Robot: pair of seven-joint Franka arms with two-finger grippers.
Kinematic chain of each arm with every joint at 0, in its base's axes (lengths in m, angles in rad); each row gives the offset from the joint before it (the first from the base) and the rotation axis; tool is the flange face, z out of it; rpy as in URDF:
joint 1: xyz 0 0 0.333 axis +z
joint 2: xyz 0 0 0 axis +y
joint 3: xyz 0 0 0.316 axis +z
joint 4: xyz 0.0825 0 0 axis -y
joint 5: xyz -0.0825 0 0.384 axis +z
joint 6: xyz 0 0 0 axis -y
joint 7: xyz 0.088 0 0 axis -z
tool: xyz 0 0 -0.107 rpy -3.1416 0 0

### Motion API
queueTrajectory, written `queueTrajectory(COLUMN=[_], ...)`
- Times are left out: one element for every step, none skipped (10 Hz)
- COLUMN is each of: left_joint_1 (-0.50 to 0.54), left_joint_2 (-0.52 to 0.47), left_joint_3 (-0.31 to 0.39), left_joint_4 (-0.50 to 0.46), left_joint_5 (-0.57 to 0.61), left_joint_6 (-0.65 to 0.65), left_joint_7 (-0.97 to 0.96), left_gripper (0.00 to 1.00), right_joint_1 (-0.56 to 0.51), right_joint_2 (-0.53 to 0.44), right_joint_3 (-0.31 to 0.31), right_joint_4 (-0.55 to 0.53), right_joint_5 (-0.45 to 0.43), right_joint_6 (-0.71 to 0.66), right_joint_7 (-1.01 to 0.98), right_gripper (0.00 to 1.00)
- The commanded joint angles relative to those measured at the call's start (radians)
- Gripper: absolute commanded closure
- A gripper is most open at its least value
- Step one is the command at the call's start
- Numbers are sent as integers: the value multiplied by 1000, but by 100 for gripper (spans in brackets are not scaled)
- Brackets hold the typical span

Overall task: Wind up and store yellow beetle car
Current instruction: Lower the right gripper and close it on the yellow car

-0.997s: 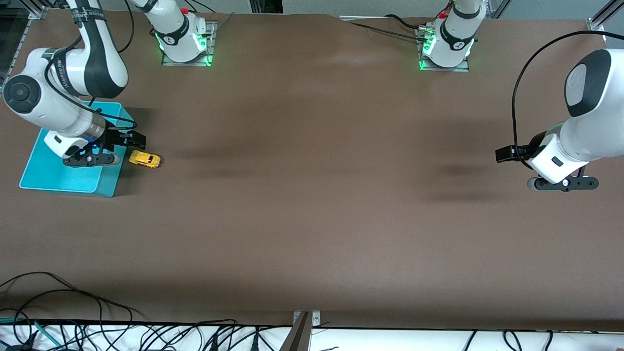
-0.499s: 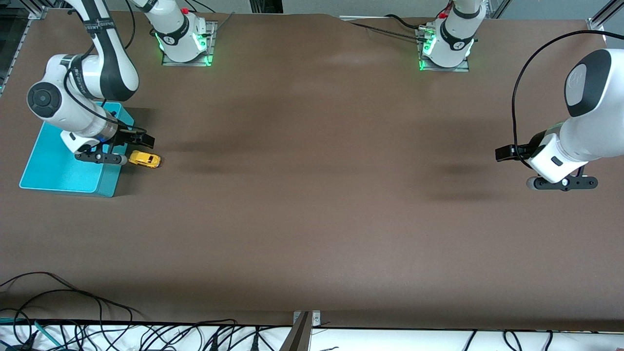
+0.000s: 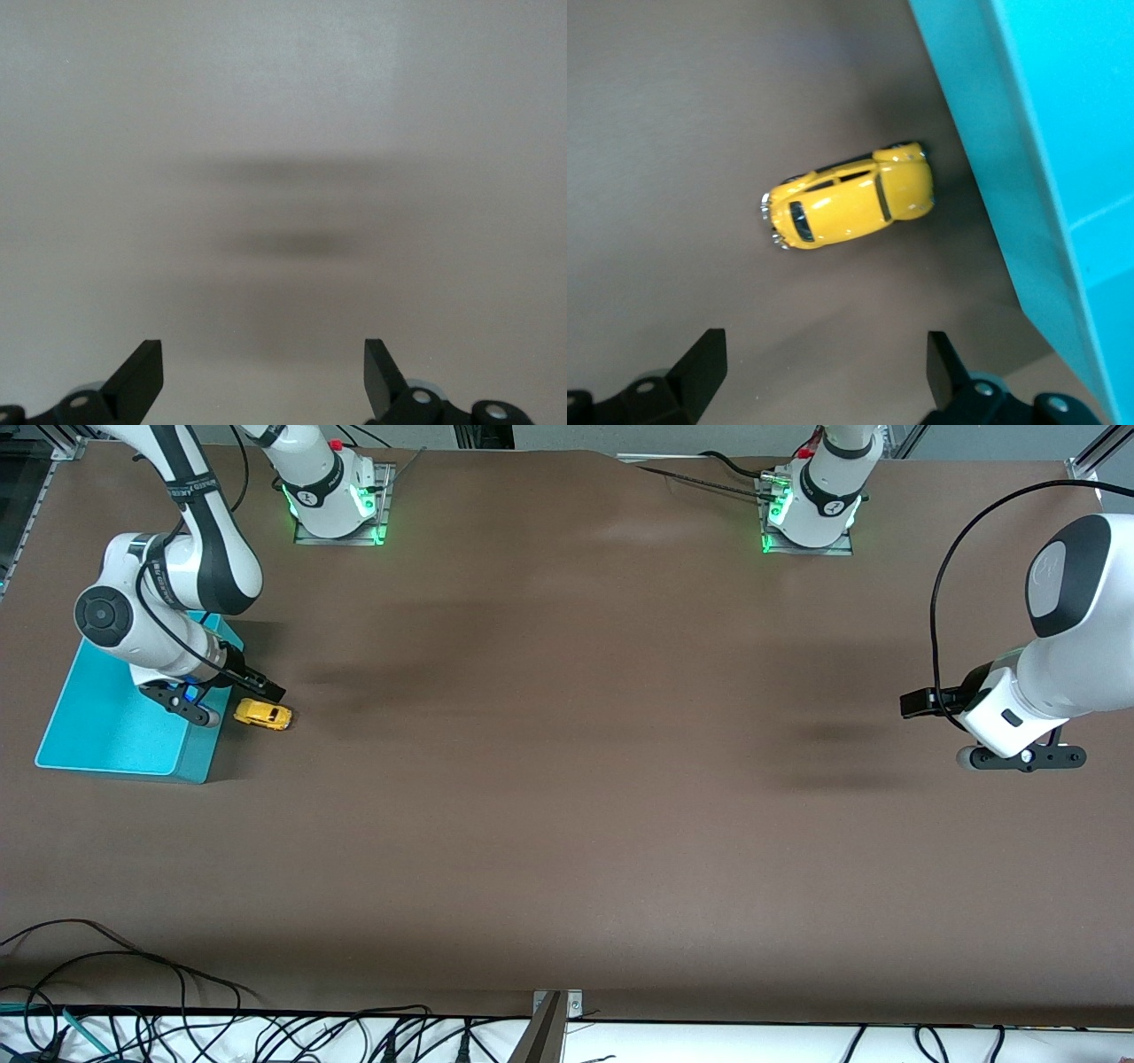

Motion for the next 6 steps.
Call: queueTrajectory(left_joint_1=[8,8,8,8,8,8], left_joint_2=[-17,-17,-17,-17,-17,-17], left_joint_3=[0,0,0,0,0,0], left_joint_4=[-8,-8,-8,-8,-8,-8], left_joint_5=[-23,-23,-23,-23,-23,-23], left_joint_6=[-11,-11,-11,-11,-11,-11], left_joint_7=[28,28,28,28,28,28], left_gripper=[0,0,0,0,0,0], right_joint_1=[-32,-38,-44,-45,-47,-64], right_joint_2=[9,20,29,40,51,66], right_joint_3=[7,7,7,7,7,5], right_joint_4=[-15,-15,-15,-15,-15,-13], right_joint_5=[-4,-4,-4,-3,-3,-3], right_joint_6=[34,64,101,132,156,186], right_joint_7=[172,277,382,471,563,665], right_gripper=[0,0,0,0,0,0])
